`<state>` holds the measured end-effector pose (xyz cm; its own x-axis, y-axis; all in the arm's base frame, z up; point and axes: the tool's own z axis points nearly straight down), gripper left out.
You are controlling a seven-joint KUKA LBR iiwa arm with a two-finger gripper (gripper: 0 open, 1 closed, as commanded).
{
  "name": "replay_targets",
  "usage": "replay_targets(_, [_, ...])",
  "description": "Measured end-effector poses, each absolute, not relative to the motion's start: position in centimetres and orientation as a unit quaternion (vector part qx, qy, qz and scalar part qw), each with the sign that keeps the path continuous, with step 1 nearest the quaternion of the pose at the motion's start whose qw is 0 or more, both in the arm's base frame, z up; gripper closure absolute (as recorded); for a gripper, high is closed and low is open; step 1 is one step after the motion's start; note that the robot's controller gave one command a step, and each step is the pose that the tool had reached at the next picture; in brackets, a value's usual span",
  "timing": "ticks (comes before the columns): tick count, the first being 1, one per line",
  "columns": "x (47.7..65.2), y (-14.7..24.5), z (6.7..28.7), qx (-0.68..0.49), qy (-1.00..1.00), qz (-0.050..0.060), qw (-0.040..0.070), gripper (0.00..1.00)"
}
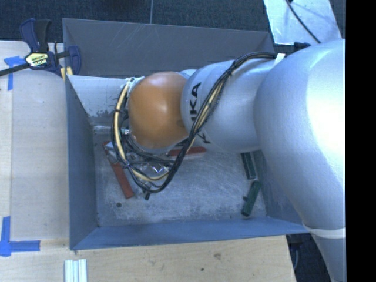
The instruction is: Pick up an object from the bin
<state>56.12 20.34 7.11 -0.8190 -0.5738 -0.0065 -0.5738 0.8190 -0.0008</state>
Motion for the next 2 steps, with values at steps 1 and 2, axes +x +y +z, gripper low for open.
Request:
replay_targets(1, [56.31, 20.36, 7.38, -0.299, 0.954, 0.001, 0.006, 1.0])
replay_targets(2, [55.67, 19.91, 7.4, -0.44, 0.898, 0.0, 0.007, 1.0])
